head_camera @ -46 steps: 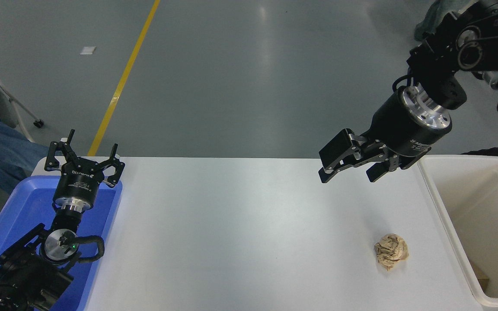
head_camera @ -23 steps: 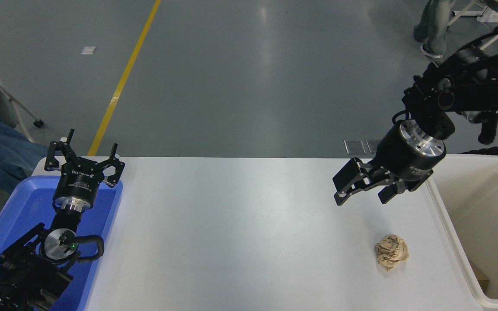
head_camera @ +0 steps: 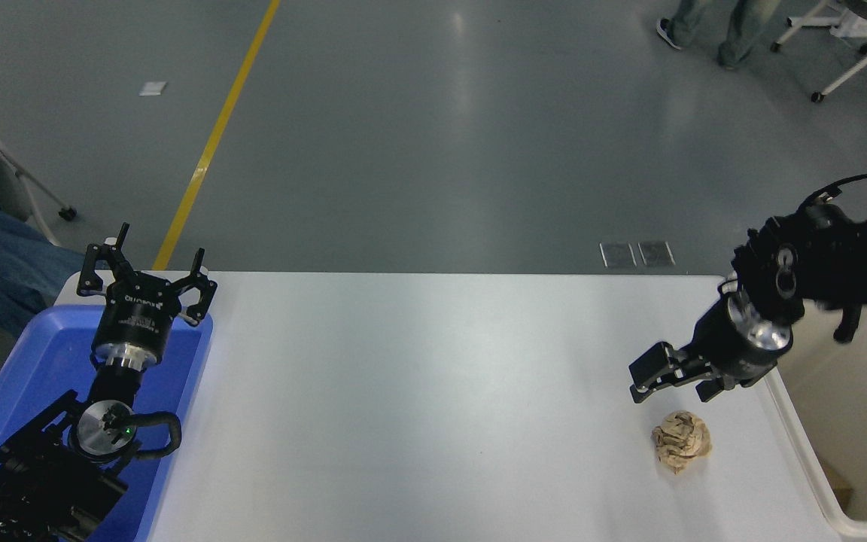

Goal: Pick up paper ball place in dustbin

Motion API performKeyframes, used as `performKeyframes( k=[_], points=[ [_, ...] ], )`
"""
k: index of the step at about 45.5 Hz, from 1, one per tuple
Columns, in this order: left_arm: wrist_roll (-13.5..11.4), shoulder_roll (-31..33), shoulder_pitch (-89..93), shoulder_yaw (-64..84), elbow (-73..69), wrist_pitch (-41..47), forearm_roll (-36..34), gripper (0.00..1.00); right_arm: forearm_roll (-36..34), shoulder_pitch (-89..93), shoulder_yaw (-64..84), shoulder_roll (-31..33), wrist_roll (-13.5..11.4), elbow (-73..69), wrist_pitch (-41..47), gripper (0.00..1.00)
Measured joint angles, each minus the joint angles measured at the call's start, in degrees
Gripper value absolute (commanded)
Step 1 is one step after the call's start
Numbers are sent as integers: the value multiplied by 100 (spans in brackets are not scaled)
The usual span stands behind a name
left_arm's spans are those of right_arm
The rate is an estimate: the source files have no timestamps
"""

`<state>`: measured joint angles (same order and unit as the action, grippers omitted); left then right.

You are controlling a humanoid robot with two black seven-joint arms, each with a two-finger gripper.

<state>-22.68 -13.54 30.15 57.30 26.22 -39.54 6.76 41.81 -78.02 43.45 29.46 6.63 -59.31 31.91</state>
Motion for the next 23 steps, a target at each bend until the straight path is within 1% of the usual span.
performKeyframes(
  k=[9, 12, 13, 14, 18, 20, 21, 23],
  points=[
    [0, 0, 0, 0, 0, 0, -1, 100, 315, 708, -342, -6, 3, 438, -372, 100],
    [0, 0, 0, 0, 0, 0, 0, 100, 372, 892, -410, -43, 3, 565, -510, 96],
    [0, 0, 0, 0, 0, 0, 0, 100, 391, 962, -436, -59, 4, 619, -571, 93],
    [0, 0, 0, 0, 0, 0, -1, 100, 402, 1005, -449, -71, 4, 656, -609, 89],
    [0, 0, 0, 0, 0, 0, 0, 100, 444, 1191, -502, -137, 4, 819, -798, 57],
    [0, 0, 0, 0, 0, 0, 0, 100, 457, 1270, -519, -172, 4, 895, -878, 45],
    [0, 0, 0, 0, 0, 0, 0, 100, 465, 1321, -527, -195, 3, 940, -926, 41],
    [0, 0, 0, 0, 0, 0, 0, 100, 475, 1390, -539, -229, 1, 1000, -991, 36]
  ],
)
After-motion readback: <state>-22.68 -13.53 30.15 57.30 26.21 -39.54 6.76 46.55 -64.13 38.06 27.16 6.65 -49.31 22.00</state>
